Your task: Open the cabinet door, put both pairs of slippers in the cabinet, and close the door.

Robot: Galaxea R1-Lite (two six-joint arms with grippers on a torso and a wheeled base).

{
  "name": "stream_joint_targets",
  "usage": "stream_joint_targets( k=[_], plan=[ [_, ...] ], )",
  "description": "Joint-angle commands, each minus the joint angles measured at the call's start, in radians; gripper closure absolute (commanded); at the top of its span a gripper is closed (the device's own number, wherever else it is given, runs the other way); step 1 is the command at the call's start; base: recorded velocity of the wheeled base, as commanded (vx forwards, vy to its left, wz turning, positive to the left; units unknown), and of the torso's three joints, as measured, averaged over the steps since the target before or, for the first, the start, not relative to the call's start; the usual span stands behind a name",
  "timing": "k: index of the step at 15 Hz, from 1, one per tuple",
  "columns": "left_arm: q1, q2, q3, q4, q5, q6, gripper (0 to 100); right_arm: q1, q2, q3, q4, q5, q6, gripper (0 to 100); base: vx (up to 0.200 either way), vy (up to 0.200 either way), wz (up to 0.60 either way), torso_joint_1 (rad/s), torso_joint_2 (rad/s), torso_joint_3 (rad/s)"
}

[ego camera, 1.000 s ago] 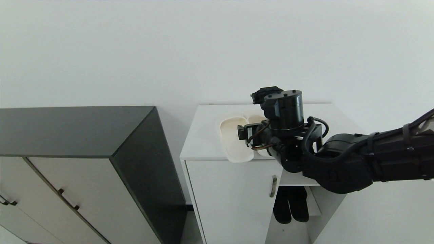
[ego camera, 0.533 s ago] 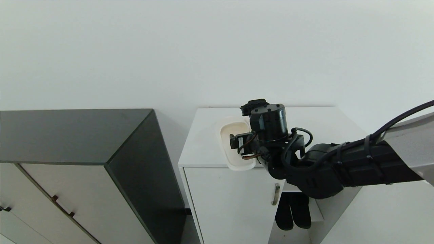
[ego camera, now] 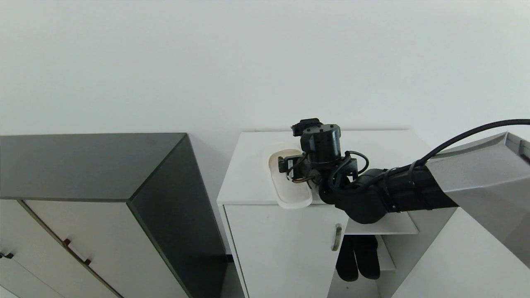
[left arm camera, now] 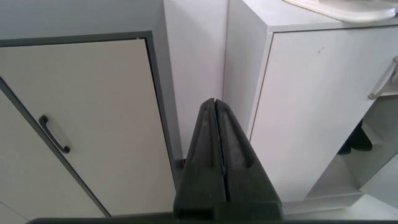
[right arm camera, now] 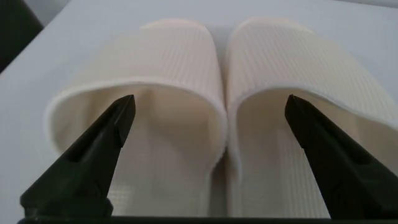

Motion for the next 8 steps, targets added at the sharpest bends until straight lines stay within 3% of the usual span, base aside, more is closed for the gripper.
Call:
stream_joint_targets(
  k=[1, 2, 3, 8],
  plan=[
    [0.0, 0.0, 0.0, 0.0, 0.0, 0.0, 100, -0.008, 0.028, -0.027, -0.001, 0.001, -0.001, 0, 0.0, 0.0, 0.0, 0.0, 0.0, 0.0],
    [0.0, 0.0, 0.0, 0.0, 0.0, 0.0, 100, -0.01, 0.036, -0.039, 0.001, 0.001, -0.002, 0, 0.0, 0.0, 0.0, 0.0, 0.0, 0.0],
    [0.0, 0.0, 0.0, 0.0, 0.0, 0.0, 100, -0.01, 0.037, -0.041, 0.001, 0.001, -0.004, 100, 0.0, 0.0, 0.0, 0.0, 0.0, 0.0],
    [0.0, 0.0, 0.0, 0.0, 0.0, 0.0, 100, -0.012, 0.037, -0.038, 0.001, -0.004, -0.002, 100, 0.0, 0.0, 0.0, 0.0, 0.0, 0.0]
  ],
)
